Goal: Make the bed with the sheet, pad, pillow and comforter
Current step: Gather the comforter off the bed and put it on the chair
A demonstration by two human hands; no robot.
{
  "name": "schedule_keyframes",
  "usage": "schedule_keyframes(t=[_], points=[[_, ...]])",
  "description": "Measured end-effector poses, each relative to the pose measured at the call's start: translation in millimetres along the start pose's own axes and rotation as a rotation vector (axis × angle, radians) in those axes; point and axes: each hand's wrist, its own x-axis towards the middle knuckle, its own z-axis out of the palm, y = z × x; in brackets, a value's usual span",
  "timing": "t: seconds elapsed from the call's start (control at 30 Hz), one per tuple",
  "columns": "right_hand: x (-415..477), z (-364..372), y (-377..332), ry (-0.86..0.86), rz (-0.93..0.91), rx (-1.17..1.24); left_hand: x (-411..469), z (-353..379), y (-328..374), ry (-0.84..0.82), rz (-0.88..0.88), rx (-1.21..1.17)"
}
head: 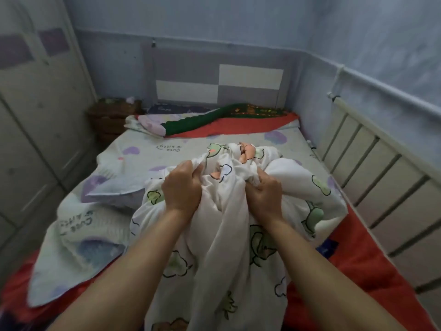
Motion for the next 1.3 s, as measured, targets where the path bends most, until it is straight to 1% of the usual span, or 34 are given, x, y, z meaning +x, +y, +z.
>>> schedule_keyframes(t=[0.1,0.2,0.37,0.47,0.53,0.7,0.77,0.83,0.9,0.93,1.03,1.13,1.2,1.27,1.3], points=[[-18,-14,-49,0.057,-0.049,0.015,-9,-59,13,0.081,0.071,-0.003],[-34,-23,-94,0.077,-0.092,0.015,-16,-113,22,0.138,0.135,0.000],[-56,-32,-160,0.098,-0.153,0.070,-27,-190,28,0.229,0.143,0.020],[-63,-30,-198,0.072,-0.181,0.123,-35,-237,31,0.288,0.114,0.032],[-70,-25,-226,0.023,-0.217,0.163,-43,-270,28,0.340,0.083,0.054],[-89,4,-287,-0.091,-0.362,0.286,-70,-346,12,0.503,-0.022,0.209],[-103,17,-310,-0.138,-0.399,0.347,-87,-377,5,0.560,-0.038,0.254],[-122,30,-335,-0.236,-0.426,0.428,-112,-410,0,0.632,-0.063,0.321],[-148,42,-361,-0.343,-0.454,0.512,-142,-443,-5,0.708,-0.129,0.373],[-156,45,-371,-0.364,-0.474,0.550,-152,-454,-6,0.728,-0.154,0.388],[-207,49,-415,-0.454,-0.548,0.654,-206,-502,-12,0.806,-0.232,0.431],[-275,49,-465,-0.603,-0.593,0.771,-276,-559,-8,0.925,-0.304,0.551],[-332,46,-506,-0.733,-0.635,0.841,-332,-605,-1,1.007,-0.358,0.645],[-385,38,-544,-0.834,-0.664,0.909,-384,-647,4,1.077,-0.366,0.734],[-403,34,-558,-0.854,-0.677,0.939,-401,-661,8,1.093,-0.375,0.751]])
